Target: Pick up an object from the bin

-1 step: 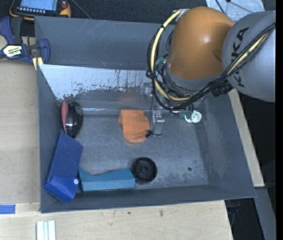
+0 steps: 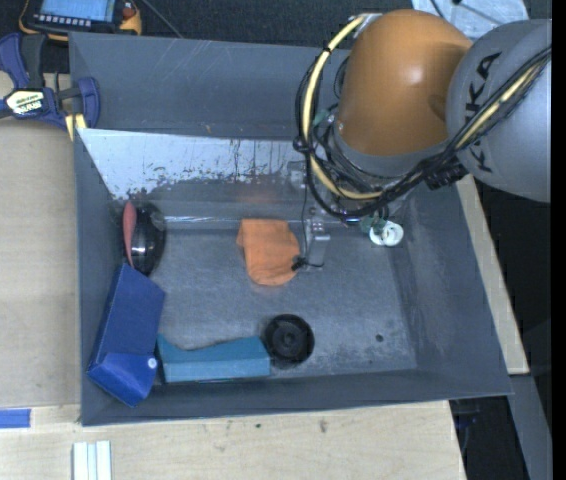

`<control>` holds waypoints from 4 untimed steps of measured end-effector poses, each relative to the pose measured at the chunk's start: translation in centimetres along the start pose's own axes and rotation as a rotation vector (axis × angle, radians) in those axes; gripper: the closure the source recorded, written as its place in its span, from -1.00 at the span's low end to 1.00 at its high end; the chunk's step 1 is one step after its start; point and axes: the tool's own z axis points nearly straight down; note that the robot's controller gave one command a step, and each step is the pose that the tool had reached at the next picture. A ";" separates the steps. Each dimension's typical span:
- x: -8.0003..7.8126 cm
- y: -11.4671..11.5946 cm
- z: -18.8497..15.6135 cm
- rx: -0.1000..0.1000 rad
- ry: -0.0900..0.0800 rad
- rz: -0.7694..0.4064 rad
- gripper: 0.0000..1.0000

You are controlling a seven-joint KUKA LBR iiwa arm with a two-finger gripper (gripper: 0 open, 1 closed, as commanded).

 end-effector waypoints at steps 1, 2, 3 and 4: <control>0.7 -0.2 3.8 0.000 -0.003 0.088 -1.00; 2.8 -1.3 7.7 0.000 0.000 0.142 -1.00; 0.9 -0.3 10.9 0.000 -0.001 0.321 -1.00; 1.2 -0.9 15.7 0.000 -0.006 0.459 1.00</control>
Offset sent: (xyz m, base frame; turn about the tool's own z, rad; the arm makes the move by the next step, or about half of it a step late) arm -0.0324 -0.0159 -0.0841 0.1512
